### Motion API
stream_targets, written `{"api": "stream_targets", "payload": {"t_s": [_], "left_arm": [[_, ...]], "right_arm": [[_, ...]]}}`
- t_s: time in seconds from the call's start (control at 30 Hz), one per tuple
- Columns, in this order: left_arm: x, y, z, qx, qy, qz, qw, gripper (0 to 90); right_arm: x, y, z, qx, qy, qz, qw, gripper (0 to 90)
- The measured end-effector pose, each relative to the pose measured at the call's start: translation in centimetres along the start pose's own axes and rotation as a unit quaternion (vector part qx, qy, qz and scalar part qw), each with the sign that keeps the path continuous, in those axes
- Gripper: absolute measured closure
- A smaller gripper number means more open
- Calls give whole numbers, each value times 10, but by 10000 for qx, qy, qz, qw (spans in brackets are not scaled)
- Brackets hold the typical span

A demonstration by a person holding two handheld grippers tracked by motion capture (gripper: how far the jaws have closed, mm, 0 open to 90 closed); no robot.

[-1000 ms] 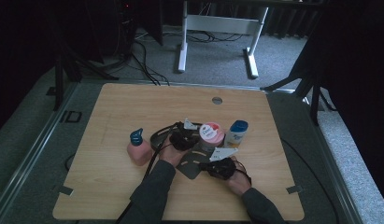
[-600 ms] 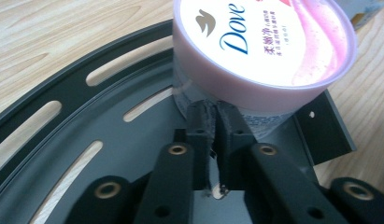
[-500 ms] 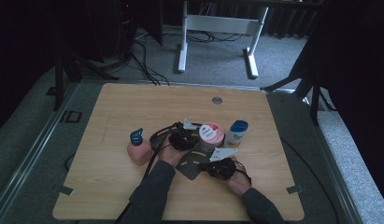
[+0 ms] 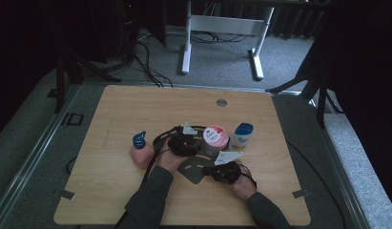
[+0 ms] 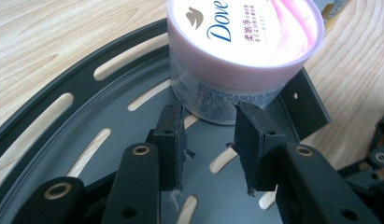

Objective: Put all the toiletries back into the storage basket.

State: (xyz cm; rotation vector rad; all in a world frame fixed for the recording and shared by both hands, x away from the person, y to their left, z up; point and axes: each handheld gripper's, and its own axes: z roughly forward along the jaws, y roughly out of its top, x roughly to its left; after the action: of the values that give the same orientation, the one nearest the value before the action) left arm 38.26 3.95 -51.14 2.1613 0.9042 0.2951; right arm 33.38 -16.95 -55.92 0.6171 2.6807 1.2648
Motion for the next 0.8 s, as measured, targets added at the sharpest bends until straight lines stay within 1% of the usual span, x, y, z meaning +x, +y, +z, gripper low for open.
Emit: {"api": "stream_targets", "payload": {"t_s": [0.17,0.27,0.47,0.57,0.7,0.73,0.8], "left_arm": [[0,-3,-6,49,19,39,10000,618],[1,-5,-10,39,30,51,10000,617],[2,-9,-18,-9,27,5,10000,608],[1,-9,-22,-23,28,53,10000,603],[1,-9,-28,-59,18,54,10000,601],[0,-9,-32,-52,16,123,9999,602],[1,-9,-35,-47,22,142,9999,601]], "right_arm": [[0,0,0,2,29,6,10000,856],[0,0,0,-3,27,-13,10000,842],[0,0,-1,-7,65,-14,10000,812],[0,0,-1,-9,71,0,10000,795],[0,0,-1,-21,79,-5,10000,786],[0,0,-1,-25,84,8,10000,786],[0,0,-1,-29,85,11,10000,786]]}}
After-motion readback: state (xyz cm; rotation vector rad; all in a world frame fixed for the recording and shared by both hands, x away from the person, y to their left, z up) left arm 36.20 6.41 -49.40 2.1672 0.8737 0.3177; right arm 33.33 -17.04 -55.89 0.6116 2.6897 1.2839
